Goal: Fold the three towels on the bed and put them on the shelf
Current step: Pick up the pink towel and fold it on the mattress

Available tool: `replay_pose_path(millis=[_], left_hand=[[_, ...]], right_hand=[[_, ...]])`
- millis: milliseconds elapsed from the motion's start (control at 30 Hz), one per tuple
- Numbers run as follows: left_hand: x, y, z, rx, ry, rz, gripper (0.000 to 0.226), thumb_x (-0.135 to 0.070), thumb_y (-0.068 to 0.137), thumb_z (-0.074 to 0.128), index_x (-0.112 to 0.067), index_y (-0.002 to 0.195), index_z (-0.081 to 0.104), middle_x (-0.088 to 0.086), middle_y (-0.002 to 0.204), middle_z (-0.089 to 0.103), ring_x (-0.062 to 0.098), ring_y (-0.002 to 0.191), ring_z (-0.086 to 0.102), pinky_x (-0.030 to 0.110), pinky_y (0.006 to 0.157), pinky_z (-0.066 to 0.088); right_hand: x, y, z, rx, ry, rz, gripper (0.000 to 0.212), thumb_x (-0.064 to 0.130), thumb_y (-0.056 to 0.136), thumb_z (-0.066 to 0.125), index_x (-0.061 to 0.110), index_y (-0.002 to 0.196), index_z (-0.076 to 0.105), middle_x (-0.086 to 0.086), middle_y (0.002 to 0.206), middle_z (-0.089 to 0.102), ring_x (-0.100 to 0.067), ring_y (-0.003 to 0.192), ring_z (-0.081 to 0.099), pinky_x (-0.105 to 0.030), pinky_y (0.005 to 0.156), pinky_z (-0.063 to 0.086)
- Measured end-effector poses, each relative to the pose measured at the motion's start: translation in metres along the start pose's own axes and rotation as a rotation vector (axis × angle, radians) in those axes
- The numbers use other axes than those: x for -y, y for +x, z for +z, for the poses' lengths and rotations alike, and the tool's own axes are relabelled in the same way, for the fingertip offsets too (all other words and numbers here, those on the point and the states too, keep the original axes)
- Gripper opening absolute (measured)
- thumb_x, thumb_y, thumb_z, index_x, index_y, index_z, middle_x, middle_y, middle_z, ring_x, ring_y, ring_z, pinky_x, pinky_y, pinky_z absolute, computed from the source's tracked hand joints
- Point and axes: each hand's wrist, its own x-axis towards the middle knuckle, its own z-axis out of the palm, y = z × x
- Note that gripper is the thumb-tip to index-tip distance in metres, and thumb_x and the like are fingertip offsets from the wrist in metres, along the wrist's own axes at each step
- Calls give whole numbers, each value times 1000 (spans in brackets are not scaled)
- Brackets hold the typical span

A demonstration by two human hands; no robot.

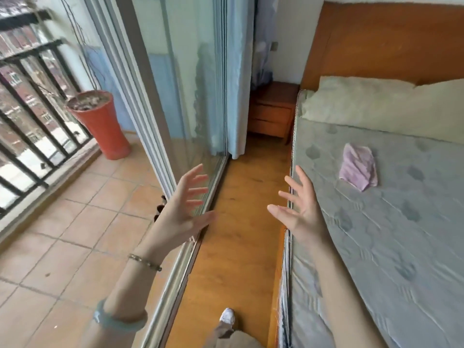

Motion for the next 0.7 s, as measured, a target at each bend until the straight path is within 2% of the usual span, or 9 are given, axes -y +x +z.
replay_pose_path(millis=[167, 300, 433, 500, 567, 700], left_hand=[[3, 97, 13, 88, -2, 46, 92, -36, 70, 76, -38, 146, 25, -13, 140, 45, 7, 123, 52, 39, 101, 48], [10, 165, 36, 175, -23, 58, 94, -35, 70, 76, -31, 148, 24, -8, 142, 44, 6, 123, 52, 38, 101, 48], [16, 238, 67, 254, -34, 90, 92, -34, 70, 76, -28, 148, 26, -7, 141, 45, 2, 120, 53, 25, 97, 49], [20, 279, 83, 300, -58, 104, 92, -33, 70, 76, -28, 147, 27, -6, 141, 46, 4, 119, 54, 20, 94, 49], [25, 325, 99, 353, -71, 135, 93, -33, 69, 77, -27, 147, 27, -4, 140, 46, 7, 119, 55, 22, 93, 50], [31, 427, 133, 464, -89, 179, 95, -34, 67, 77, -29, 147, 26, -4, 141, 44, 7, 119, 55, 29, 97, 49]], right_hand=[[-2, 70, -22, -95, -10, 14, 91, 7, 80, 74, 37, 147, 21, 4, 147, 38, -6, 120, 52, -34, 97, 49], [-9, 112, -46, -181, -29, 36, 91, 6, 80, 74, 40, 144, 21, 4, 147, 38, -8, 120, 52, -35, 98, 49], [-24, 157, -73, -293, -21, 53, 90, 5, 79, 74, 43, 141, 21, 3, 147, 38, -8, 120, 52, -34, 96, 50], [-32, 185, -85, -337, -23, 68, 89, 5, 79, 74, 41, 142, 22, 8, 144, 39, -8, 121, 51, -32, 95, 50], [-40, 215, -96, -387, -27, 75, 90, 9, 78, 76, 36, 146, 23, 11, 141, 40, -6, 121, 51, -30, 93, 50], [-53, 282, -122, -520, -6, 90, 91, 4, 78, 75, 32, 147, 23, 4, 143, 41, 0, 117, 53, -24, 89, 53]])
